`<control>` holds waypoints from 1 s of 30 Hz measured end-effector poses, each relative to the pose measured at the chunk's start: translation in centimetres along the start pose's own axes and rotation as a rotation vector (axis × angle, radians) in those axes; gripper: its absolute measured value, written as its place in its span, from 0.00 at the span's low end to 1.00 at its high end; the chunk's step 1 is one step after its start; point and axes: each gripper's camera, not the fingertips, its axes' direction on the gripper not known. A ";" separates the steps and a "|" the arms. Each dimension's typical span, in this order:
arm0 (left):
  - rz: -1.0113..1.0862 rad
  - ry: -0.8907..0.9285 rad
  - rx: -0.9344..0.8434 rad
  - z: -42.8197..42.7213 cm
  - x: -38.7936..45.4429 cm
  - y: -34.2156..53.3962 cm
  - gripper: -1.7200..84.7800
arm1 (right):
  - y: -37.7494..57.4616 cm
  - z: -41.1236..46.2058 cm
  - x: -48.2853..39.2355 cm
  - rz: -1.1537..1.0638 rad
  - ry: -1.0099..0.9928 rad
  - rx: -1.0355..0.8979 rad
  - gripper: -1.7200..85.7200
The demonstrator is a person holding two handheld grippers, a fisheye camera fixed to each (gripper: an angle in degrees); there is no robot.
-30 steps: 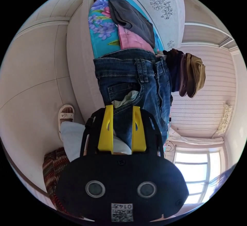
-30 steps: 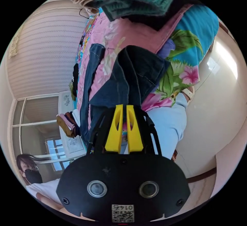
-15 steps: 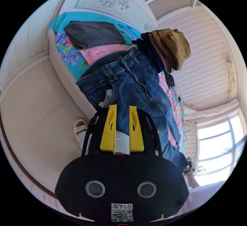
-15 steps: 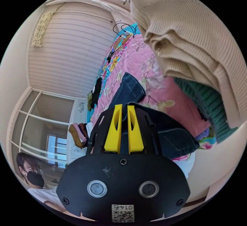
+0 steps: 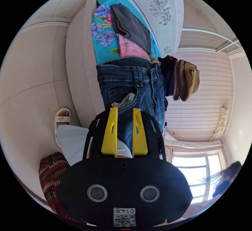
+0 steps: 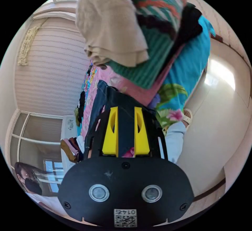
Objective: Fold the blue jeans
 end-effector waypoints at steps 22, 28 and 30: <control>-0.057 -0.016 -0.049 0.7 -1.9 -1.8 0.18 | 3.7 1.5 -2.5 -0.030 -0.027 -0.079 0.03; -0.125 -0.036 -0.089 2.8 -2.5 -1.5 0.18 | 4.6 1.7 -4.7 -0.049 -0.031 -0.072 0.03; -0.073 0.013 -0.083 2.8 -1.8 -1.6 0.14 | 4.8 1.7 -5.2 -0.045 -0.031 -0.068 0.03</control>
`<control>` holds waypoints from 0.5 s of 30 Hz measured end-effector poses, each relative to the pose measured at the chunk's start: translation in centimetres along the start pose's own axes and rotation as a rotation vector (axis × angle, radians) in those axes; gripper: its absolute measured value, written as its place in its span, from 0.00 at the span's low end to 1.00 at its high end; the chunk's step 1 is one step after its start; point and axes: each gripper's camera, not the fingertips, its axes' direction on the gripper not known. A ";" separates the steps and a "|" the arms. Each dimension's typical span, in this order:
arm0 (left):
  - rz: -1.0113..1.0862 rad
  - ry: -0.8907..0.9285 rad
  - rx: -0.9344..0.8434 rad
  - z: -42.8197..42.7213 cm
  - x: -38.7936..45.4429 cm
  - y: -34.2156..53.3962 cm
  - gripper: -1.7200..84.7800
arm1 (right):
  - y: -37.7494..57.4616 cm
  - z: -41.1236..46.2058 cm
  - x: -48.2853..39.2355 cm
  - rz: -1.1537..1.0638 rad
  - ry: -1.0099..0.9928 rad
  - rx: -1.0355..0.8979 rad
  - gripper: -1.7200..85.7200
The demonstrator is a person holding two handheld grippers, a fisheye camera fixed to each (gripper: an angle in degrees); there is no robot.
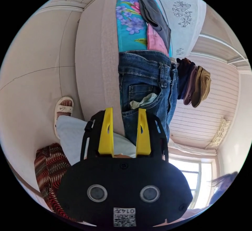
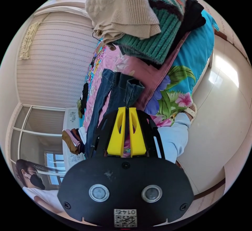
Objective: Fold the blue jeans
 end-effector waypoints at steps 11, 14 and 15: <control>0.184 -0.017 -0.077 -3.2 4.5 1.0 0.02 | 0.5 -0.2 -6.4 -0.163 0.056 -0.039 0.03; 0.209 -0.022 -0.091 -3.5 5.4 1.3 0.04 | 0.3 0.0 -8.2 -0.216 0.087 -0.081 0.03; 0.212 -0.042 -0.084 -3.3 5.7 1.4 0.06 | 0.2 0.1 -8.5 -0.221 0.090 -0.088 0.03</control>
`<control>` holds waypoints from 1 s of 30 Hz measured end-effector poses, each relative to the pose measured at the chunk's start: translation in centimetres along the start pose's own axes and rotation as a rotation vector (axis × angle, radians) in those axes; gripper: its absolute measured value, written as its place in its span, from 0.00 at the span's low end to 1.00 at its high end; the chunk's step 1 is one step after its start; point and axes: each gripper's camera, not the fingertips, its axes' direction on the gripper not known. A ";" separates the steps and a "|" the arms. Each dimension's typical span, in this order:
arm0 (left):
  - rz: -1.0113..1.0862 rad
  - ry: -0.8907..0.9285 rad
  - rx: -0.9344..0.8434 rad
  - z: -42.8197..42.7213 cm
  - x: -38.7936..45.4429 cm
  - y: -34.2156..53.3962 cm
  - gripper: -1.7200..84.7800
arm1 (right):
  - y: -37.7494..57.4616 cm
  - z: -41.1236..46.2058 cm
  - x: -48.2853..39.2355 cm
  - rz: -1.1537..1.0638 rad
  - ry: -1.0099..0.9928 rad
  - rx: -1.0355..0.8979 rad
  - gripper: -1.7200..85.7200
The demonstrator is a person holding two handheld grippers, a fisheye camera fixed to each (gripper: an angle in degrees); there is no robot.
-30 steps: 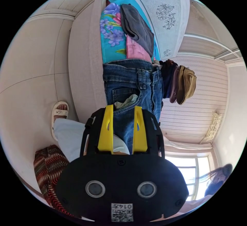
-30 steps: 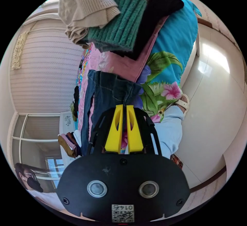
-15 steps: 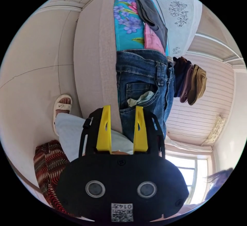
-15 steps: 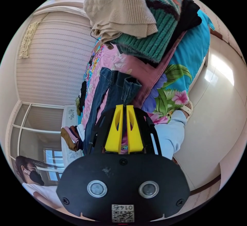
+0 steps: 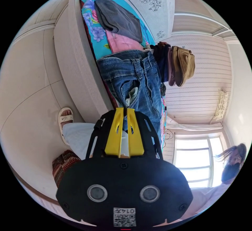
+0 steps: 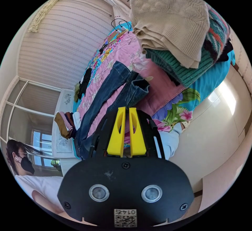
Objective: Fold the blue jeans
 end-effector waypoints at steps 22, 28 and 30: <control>-0.027 -0.033 0.042 1.4 4.6 2.6 0.06 | -1.7 2.4 -4.2 0.064 -0.058 -0.006 0.04; -0.030 -0.047 -0.036 0.0 6.9 2.0 0.02 | -2.5 2.7 -5.1 0.070 -0.050 -0.015 0.03; 0.002 -0.035 -0.060 -1.2 8.7 2.0 0.01 | -2.8 2.6 -5.5 0.067 -0.046 -0.014 0.03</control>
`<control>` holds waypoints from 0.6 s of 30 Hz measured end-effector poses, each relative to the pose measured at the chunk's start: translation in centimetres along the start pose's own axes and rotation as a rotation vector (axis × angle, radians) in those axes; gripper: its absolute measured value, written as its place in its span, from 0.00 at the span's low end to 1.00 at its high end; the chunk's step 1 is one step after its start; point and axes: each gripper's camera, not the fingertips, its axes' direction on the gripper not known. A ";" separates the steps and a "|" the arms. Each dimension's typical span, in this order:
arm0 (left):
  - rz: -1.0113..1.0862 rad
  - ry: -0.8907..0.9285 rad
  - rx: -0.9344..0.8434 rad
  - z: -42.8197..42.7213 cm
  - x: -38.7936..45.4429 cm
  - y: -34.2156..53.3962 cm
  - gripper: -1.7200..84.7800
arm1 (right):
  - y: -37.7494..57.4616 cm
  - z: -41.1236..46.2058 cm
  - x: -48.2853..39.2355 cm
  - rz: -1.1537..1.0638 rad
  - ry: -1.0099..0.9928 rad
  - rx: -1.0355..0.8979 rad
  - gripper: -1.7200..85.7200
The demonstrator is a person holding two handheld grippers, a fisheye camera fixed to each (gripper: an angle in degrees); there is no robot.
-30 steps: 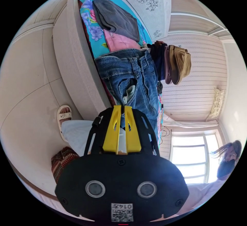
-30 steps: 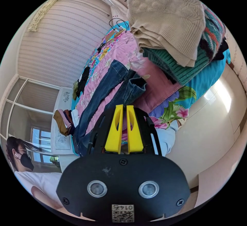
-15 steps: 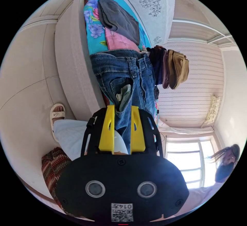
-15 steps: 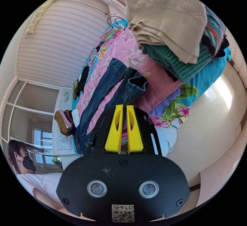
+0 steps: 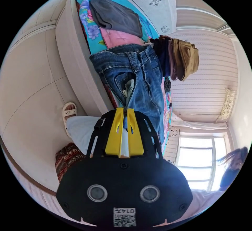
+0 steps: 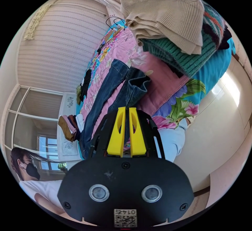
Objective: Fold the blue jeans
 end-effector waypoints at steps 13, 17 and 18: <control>0.210 0.081 0.063 -2.8 8.8 -1.1 0.01 | -3.1 0.3 -4.0 -0.079 0.064 0.043 0.03; 0.287 0.092 0.080 -2.5 12.5 -3.0 0.01 | -7.2 0.9 -8.8 -0.234 0.174 0.032 0.03; 0.298 0.106 0.083 -2.1 13.7 -3.9 0.01 | -8.0 1.2 -9.7 -0.255 0.194 0.024 0.03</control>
